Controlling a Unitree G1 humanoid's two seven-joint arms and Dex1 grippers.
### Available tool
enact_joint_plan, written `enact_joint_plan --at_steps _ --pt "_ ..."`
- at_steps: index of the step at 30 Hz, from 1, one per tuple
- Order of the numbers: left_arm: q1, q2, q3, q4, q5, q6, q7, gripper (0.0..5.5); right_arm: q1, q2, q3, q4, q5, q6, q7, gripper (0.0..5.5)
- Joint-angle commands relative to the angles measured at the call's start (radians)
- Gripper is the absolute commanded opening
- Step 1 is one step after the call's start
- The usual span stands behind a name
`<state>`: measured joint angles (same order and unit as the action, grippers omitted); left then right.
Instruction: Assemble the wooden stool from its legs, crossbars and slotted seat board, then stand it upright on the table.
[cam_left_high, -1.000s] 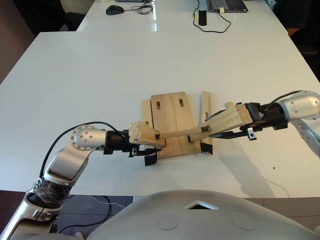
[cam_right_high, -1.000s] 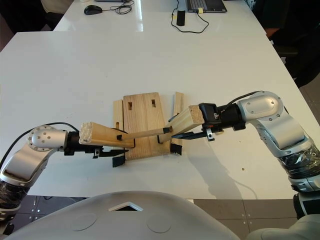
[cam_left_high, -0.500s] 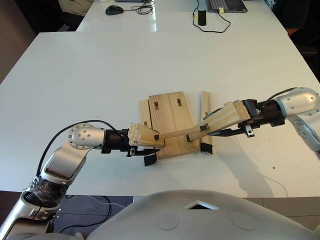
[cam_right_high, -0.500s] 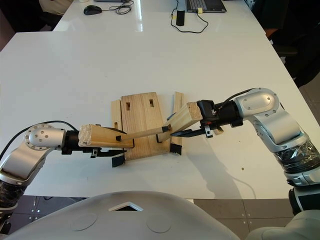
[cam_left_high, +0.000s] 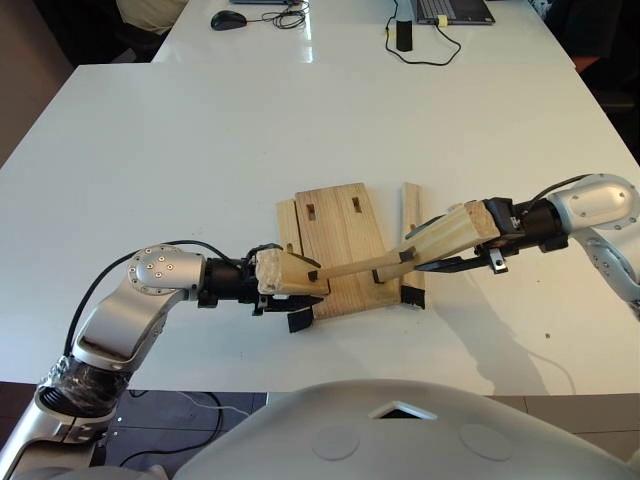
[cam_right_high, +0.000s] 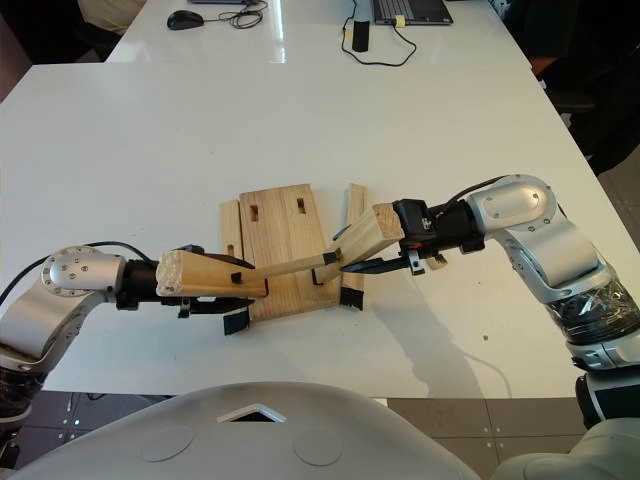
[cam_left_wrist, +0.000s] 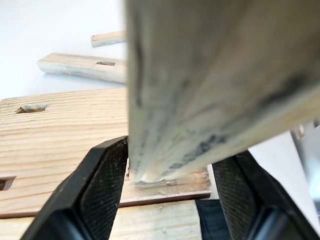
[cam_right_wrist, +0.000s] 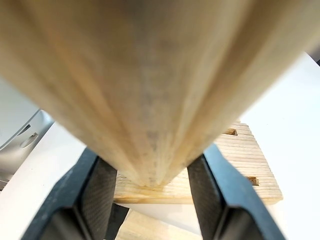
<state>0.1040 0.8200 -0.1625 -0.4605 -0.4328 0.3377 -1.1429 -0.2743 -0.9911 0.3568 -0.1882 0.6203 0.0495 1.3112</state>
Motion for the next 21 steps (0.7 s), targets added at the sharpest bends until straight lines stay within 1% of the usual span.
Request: enact_joint_plan --at_steps 1,5,10,16,21 --pt "0.044 0.046 -0.002 -0.07 -0.09 0.047 -0.08 2.78 0.093 -0.012 0.149 0.124 -0.279 0.161 -0.065 1.99" --pt "0.033 0.015 0.0 -0.068 -0.09 0.069 -0.039 2.78 0.107 -0.019 0.147 0.111 -0.278 0.158 -0.079 1.99" --pt "0.02 -0.015 -0.008 -0.059 -0.065 0.084 0.012 2.78 0.137 -0.022 0.141 0.071 -0.311 0.105 -0.107 1.99" --pt "0.023 -0.015 -0.017 -0.059 -0.042 0.083 0.023 2.78 0.181 -0.061 0.14 0.041 -0.382 0.024 -0.109 1.99" --pt "0.006 -0.018 -0.012 -0.043 -0.051 0.099 0.033 2.78 0.194 -0.084 0.137 0.015 -0.37 0.017 -0.096 1.99"
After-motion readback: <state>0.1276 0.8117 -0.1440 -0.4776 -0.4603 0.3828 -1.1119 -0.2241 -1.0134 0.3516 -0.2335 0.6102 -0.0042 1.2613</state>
